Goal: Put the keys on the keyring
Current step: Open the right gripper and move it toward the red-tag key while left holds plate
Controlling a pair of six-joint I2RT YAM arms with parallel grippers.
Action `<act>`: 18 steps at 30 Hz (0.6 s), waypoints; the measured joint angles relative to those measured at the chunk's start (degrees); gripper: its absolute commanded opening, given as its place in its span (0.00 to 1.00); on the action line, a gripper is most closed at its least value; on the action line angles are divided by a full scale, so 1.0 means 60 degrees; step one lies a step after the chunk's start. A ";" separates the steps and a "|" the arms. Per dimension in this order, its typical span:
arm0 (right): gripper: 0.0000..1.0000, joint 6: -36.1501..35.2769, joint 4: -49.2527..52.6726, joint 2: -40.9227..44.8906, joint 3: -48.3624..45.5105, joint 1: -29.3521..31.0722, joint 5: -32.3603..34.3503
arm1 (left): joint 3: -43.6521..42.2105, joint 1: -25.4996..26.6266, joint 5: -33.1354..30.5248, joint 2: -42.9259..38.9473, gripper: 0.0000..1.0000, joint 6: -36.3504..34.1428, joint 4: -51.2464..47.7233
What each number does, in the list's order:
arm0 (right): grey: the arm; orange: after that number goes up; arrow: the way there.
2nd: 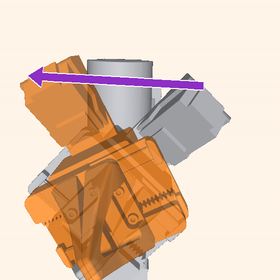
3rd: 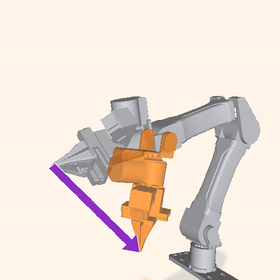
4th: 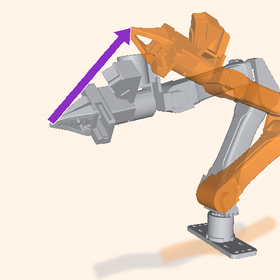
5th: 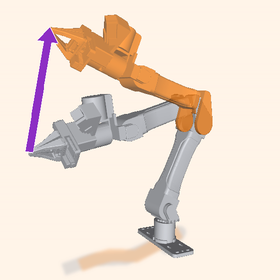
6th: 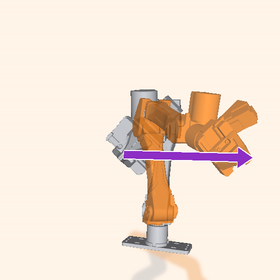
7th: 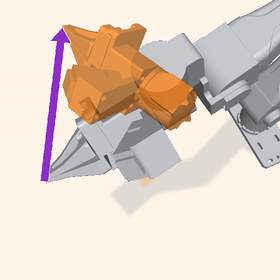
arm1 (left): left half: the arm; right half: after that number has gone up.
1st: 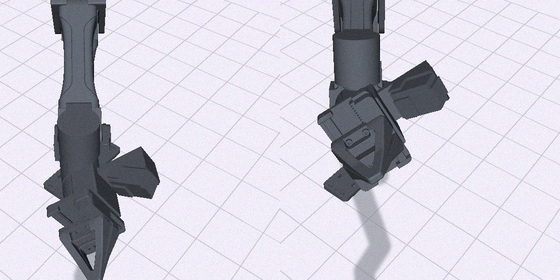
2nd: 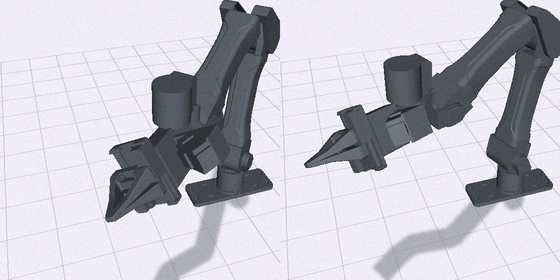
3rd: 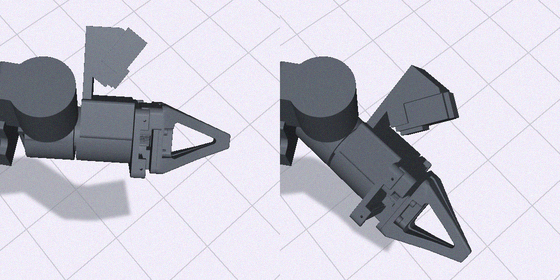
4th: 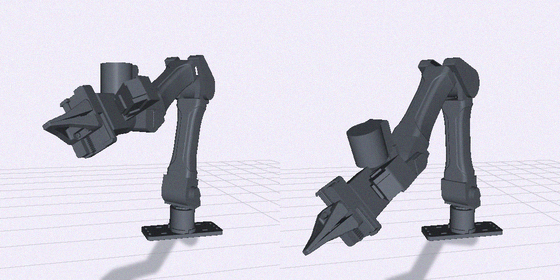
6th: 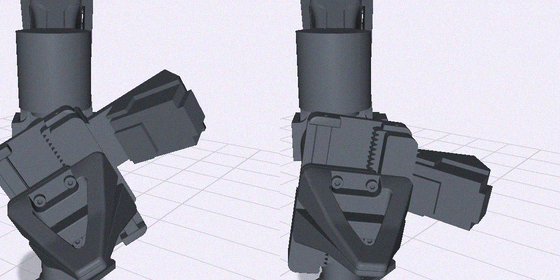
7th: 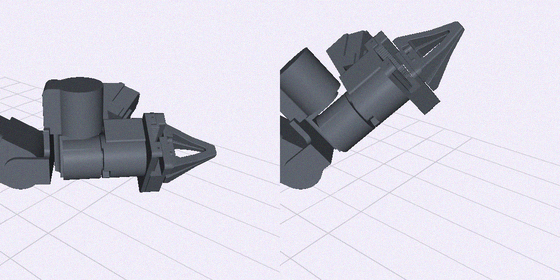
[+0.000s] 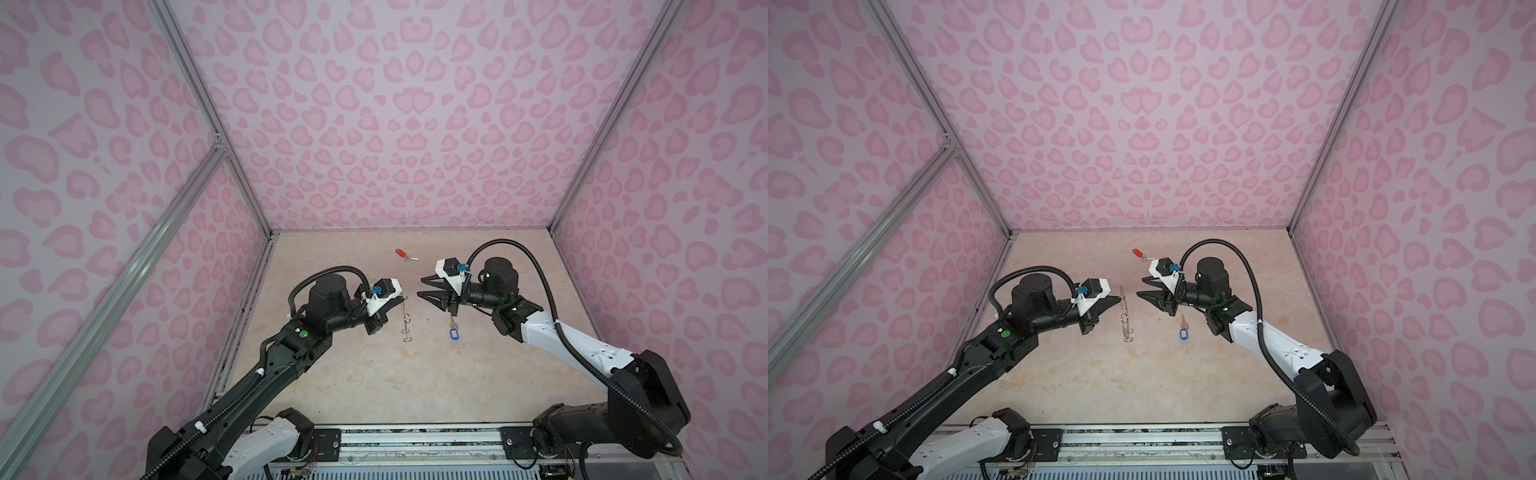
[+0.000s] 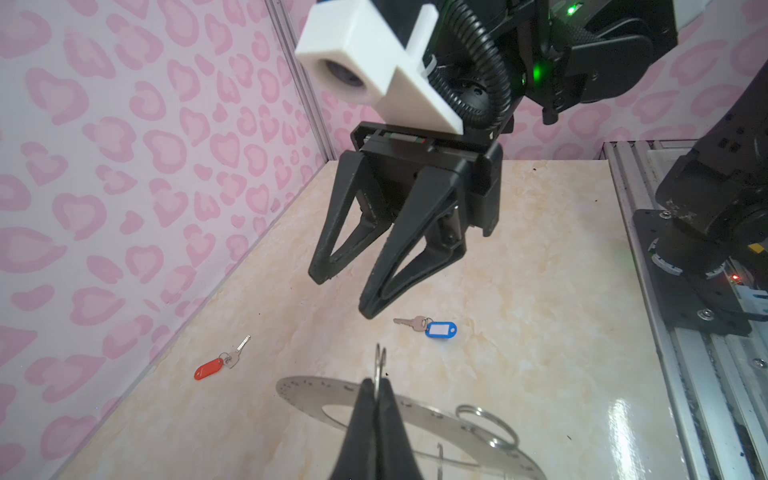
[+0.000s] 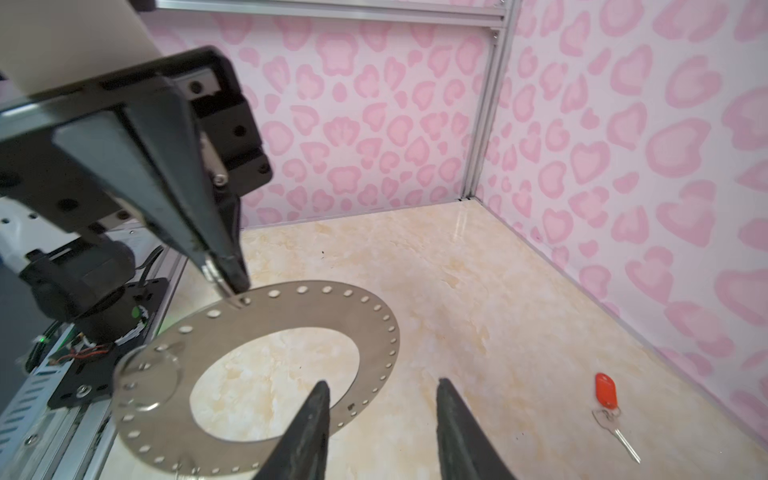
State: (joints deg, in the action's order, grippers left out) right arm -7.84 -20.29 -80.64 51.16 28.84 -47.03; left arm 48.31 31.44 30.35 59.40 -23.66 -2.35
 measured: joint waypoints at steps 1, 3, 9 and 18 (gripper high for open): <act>0.40 0.0244 0.0182 -0.0200 0.0273 -0.0004 0.0321 | 0.0000 -0.0066 -0.0076 0.0033 0.03 0.0004 0.0007; 0.41 0.0688 0.0696 -0.0790 0.1042 -0.0004 0.1100 | -0.0015 -0.0211 -0.0237 0.0087 0.03 0.0033 0.0044; 0.44 0.1537 0.2244 -0.2470 0.2692 0.0004 0.3122 | -0.0124 -0.0619 -0.0933 0.0084 0.03 0.0310 0.0044; 0.45 0.2142 0.4164 -0.5872 0.6313 0.0193 0.5093 | -0.0211 -0.0976 -0.2328 0.0004 0.03 0.0561 -0.0109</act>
State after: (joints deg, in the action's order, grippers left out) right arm 5.02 4.69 -115.87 89.03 30.00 -16.47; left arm 47.05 25.58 16.38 59.42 -20.29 -3.01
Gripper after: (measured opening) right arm 0.455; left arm 0.050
